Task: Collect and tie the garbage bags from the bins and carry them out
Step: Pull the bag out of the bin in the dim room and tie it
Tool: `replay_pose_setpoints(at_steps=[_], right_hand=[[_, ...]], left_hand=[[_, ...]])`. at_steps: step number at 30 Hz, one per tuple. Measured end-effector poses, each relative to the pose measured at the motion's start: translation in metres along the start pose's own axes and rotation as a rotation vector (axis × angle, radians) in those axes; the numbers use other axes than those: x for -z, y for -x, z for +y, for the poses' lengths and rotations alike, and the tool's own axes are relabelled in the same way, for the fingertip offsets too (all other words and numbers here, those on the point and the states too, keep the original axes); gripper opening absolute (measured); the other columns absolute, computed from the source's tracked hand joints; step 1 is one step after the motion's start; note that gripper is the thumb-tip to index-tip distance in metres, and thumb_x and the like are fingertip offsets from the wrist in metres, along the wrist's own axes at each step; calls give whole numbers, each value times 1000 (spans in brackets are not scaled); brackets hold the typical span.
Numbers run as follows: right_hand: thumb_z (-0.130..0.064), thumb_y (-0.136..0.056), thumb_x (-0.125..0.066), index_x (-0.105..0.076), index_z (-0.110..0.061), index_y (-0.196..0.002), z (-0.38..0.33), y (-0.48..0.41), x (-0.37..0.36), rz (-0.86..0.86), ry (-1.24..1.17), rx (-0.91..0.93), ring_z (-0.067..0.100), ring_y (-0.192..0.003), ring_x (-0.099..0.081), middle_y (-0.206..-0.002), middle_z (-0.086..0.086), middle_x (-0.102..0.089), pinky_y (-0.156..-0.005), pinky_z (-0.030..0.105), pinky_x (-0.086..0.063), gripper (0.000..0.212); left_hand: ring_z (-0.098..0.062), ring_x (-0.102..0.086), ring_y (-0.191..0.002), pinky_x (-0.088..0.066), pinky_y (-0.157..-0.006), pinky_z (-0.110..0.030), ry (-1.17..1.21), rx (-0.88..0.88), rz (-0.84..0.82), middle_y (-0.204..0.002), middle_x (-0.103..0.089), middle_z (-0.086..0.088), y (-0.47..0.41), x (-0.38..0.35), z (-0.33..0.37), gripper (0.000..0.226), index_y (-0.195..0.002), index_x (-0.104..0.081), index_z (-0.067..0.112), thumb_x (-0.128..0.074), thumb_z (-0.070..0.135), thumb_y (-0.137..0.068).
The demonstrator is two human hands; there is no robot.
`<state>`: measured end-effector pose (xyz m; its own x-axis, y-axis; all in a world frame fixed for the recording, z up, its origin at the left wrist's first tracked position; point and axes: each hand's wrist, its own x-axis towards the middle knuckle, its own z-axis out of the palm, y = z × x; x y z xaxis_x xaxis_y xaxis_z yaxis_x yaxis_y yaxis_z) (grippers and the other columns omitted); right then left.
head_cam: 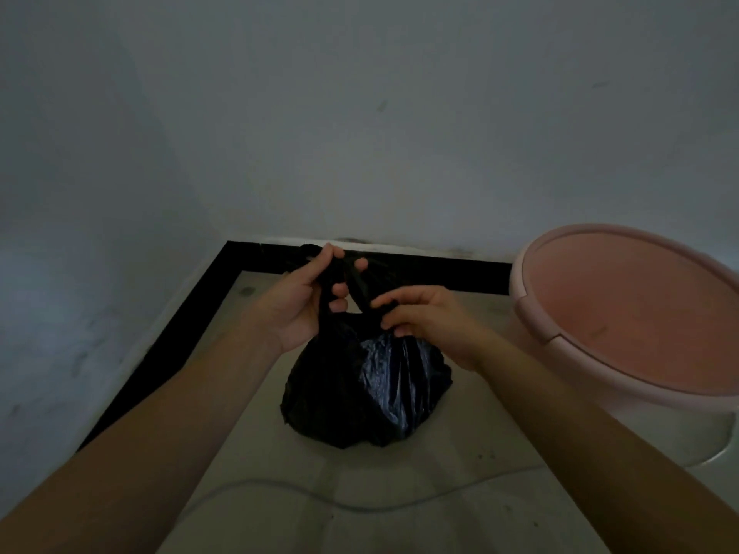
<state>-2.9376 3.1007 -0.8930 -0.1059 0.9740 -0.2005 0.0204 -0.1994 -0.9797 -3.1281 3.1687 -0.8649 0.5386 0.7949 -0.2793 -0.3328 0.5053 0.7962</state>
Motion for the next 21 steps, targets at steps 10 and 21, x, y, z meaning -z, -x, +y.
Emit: replay_pose_setpoints(at_steps=[10,21], right_hand=[[-10,-87,-70,-58,-23,-133,19,-19,13,22,336,141,11,-119,-55,-131,1,-55,-101,29,-46,49],[-25,-75,-56,-65,-23,-69,18,-11,-5,96,183,6,14,-71,-58,-71,-2,-60,-68,30,-42,11]], left_hand=[[-11,-39,-47,-39,-49,-23,-250,23,-208,-72,-49,-4,4,-9,2,21,-95,-57,12,-49,31,-99],[-16,-71,-80,-58,-88,-36,-344,-232,330,-87,-67,-10,-21,5,-12,29,-84,-60,8,-49,27,-104]])
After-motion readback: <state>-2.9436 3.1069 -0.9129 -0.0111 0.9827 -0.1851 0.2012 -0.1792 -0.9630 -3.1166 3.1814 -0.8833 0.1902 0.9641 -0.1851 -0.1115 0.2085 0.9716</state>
